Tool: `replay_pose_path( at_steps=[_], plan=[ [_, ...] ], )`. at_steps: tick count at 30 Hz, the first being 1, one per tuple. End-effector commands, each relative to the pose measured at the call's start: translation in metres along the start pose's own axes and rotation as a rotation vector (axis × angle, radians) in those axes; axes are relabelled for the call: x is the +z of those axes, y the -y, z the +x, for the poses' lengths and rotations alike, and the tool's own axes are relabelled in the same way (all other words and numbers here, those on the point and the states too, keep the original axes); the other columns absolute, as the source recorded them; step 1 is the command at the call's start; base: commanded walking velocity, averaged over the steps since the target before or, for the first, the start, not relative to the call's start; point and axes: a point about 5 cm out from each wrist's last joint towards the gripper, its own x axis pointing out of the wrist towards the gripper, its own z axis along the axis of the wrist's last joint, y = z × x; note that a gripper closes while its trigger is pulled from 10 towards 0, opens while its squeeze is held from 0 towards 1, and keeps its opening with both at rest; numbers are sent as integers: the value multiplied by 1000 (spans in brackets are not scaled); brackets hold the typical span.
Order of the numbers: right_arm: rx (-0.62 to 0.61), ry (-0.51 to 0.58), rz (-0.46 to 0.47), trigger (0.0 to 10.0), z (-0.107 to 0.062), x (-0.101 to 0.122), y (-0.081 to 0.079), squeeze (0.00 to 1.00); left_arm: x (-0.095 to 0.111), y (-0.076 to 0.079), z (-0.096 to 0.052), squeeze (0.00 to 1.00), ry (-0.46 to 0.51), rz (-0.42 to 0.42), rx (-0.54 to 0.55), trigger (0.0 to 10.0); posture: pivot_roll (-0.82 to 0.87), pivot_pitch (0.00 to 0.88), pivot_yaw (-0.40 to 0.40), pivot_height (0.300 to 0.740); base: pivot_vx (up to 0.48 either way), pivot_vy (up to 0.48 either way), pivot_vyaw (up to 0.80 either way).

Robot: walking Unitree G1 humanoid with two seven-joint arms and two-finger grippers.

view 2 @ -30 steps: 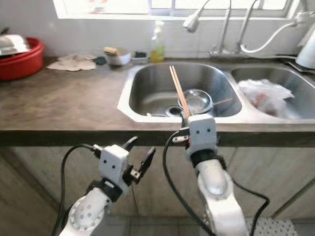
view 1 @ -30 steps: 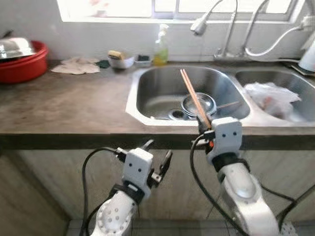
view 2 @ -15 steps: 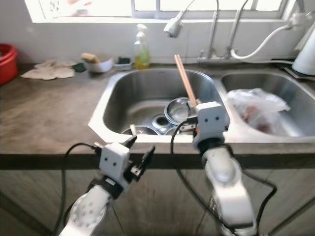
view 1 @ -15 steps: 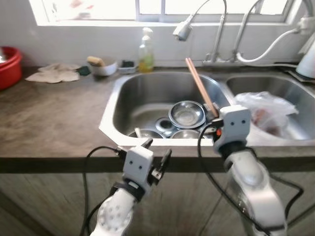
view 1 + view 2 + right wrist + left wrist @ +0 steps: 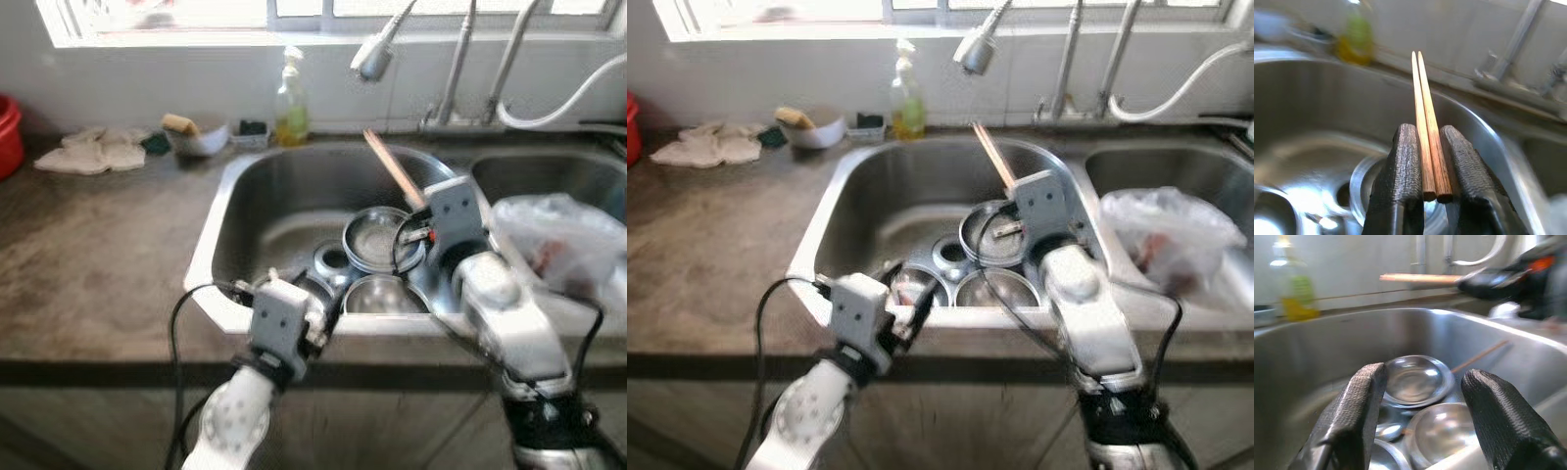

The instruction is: Kitchen organization

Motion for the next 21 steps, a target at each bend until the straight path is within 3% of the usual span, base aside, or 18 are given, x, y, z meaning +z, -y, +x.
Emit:
replay_pose_path(
  at_steps=[1, 7, 13, 20, 21],
  plan=[
    [19, -40, -10, 10000, 11, 1, 1, 0, 3, -1, -2, 0, 0, 10, -1, 10000, 167, 95, -46, 740, 0, 0, 0],
    [30, -179, -8, 10000, 27, -12, 11, 0, 2, 1, -8, 0, -16, 3, 4, 10000, 183, 115, -57, 740, 0, 0, 0],
    [14, -321, -88, 10000, 43, -27, 29, 0, 2, 2, -14, 0, -30, -12, 11, 10000, 192, 143, -60, 740, 0, 0, 0],
    [62, -415, -99, 10000, 41, -42, 24, 0, 1, 2, -18, 0, -45, -16, 14, 10000, 196, 156, -61, 740, 0, 0, 0],
    [87, -429, -99, 10000, 40, -45, 21, 98, 2, 3, -19, 0, -47, -16, 13, 10000, 195, 159, -60, 740, 0, 0, 0]
  ],
)
